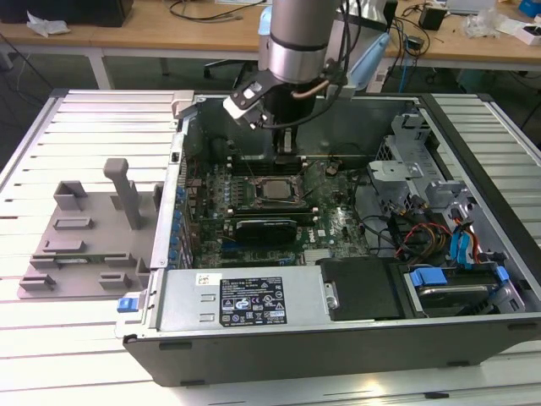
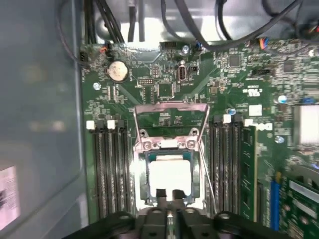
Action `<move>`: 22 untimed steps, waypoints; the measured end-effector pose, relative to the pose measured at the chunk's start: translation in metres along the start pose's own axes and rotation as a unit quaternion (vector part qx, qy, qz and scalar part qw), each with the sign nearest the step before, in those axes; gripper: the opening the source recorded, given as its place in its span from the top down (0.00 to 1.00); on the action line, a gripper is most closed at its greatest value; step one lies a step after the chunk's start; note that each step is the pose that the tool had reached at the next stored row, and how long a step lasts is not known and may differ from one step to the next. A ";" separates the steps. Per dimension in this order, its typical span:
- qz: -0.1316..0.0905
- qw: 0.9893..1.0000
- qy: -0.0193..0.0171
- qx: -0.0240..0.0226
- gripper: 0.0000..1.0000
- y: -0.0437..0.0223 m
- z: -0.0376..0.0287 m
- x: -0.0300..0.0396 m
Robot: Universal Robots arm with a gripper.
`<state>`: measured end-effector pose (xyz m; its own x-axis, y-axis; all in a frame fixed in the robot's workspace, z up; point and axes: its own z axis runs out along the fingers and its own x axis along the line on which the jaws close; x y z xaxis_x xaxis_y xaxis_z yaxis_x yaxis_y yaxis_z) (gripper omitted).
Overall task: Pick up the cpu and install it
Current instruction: 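Place the cpu into insertion slot, then close the cpu cover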
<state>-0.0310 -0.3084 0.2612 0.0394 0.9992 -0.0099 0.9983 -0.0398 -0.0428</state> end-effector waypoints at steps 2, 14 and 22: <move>0.000 1.000 -0.001 0.000 0.86 -0.0004 -0.0087 0.0002; 0.000 1.000 -0.001 0.000 0.89 -0.0006 -0.0133 0.0002; -0.001 1.000 -0.001 0.003 0.89 0.0343 -0.0146 0.0016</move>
<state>0.0040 -0.3080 0.2743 0.0369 0.9992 -0.0128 0.9981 -0.0374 -0.0488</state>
